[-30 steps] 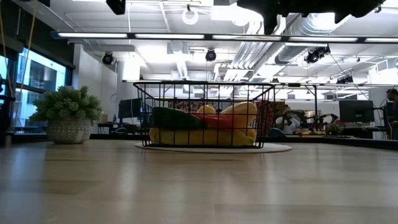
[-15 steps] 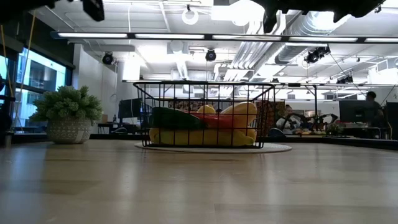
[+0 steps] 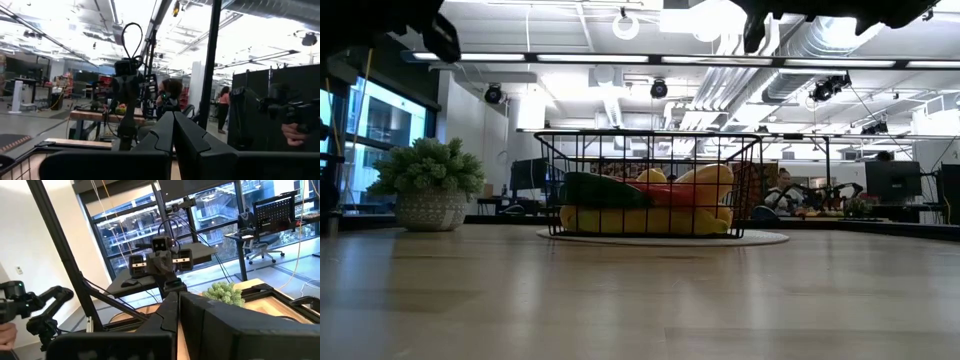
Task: Build produce basket
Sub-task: Return to Home Position
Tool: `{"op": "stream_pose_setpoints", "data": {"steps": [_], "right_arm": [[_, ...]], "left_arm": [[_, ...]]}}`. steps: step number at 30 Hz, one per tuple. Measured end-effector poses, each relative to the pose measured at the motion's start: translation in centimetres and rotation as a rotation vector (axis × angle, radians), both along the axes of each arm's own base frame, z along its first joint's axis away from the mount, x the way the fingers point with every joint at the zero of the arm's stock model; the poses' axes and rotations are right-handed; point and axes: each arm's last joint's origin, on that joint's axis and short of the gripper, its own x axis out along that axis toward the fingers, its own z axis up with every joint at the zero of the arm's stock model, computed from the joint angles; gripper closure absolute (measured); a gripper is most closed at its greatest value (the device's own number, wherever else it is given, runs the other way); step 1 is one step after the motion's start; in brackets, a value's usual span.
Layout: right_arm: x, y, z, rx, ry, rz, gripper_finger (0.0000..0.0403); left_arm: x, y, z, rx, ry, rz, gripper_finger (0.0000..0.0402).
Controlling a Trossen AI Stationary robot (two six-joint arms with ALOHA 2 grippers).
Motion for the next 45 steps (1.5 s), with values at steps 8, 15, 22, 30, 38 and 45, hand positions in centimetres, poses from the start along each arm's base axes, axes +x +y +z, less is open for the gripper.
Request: {"op": "stream_pose_setpoints", "data": {"steps": [8,15,22,30,38,45], "right_arm": [[-0.1,0.2,0.0,0.035,0.004,0.021,0.0403],[-1.5,0.4,-0.6,0.054,0.027,0.065,0.0403],[-4.9,1.1,-1.3,0.063,-0.031,0.083,0.0403],[-8.6,1.6,-3.9,0.086,-0.078,0.105,0.0403],[-10.8,1.7,-6.7,0.028,-0.150,0.095,0.0403],[-12.4,1.5,-9.7,0.031,-0.183,0.011,0.0403]], "left_arm": [[-0.4,0.1,-1.5,-0.021,0.052,0.034,0.0401],[-0.3,0.1,-2.5,-0.006,0.085,0.042,0.0401],[0.2,0.1,-4.1,-0.100,0.147,0.018,0.0401],[0.2,0.4,-4.5,-0.131,0.178,0.088,0.0401],[0.2,0.5,-4.5,-0.144,0.180,0.133,0.0401],[0.2,0.5,-4.5,-0.144,0.179,0.133,0.0401]]}}
